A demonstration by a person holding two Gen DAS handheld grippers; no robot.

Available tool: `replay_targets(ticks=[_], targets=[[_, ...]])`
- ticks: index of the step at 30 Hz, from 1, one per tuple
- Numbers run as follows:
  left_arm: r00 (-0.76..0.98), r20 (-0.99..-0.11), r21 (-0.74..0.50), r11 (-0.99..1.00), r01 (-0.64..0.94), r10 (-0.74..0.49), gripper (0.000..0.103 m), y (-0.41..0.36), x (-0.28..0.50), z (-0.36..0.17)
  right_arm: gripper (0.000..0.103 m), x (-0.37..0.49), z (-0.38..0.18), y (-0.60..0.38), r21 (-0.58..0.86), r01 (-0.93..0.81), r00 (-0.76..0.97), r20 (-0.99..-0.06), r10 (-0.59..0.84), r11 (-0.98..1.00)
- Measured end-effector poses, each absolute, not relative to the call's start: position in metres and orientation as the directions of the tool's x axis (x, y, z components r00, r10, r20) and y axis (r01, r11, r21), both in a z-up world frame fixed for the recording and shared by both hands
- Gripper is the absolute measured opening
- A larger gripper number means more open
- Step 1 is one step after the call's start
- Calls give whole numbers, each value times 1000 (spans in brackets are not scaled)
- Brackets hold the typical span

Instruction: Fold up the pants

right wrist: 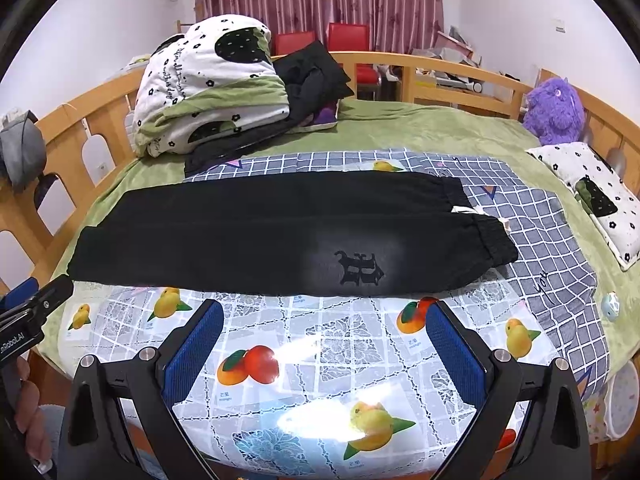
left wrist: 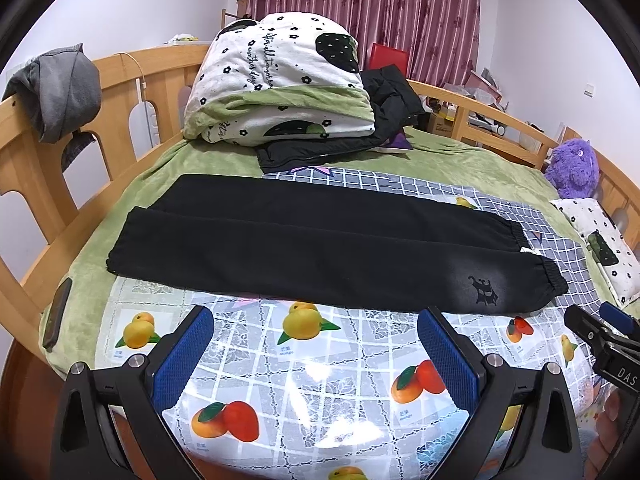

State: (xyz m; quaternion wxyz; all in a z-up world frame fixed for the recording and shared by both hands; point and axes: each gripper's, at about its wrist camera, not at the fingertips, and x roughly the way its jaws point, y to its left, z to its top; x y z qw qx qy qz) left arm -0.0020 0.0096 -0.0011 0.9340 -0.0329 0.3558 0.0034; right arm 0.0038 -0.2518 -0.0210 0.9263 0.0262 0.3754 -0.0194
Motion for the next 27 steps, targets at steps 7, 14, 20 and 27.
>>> replay_targets(ticks=[7, 14, 20, 27], targets=[[722, -680, -169, 986, 11, -125, 102, 6, 22, -14, 100, 3, -14, -250, 59, 44, 750, -662, 6, 997], [795, -606, -69, 995, -69, 13, 103, 26, 50, -4, 100, 18, 8, -261, 7, 41, 797, -603, -29, 999], [742, -667, -74, 985, -159, 70, 103, 68, 88, -31, 101, 59, 12, -296, -37, 35, 786, -616, -51, 999], [643, -760, -95, 962, -257, 97, 102, 128, 118, -95, 100, 106, -38, -357, 18, 132, 751, -654, -88, 991]])
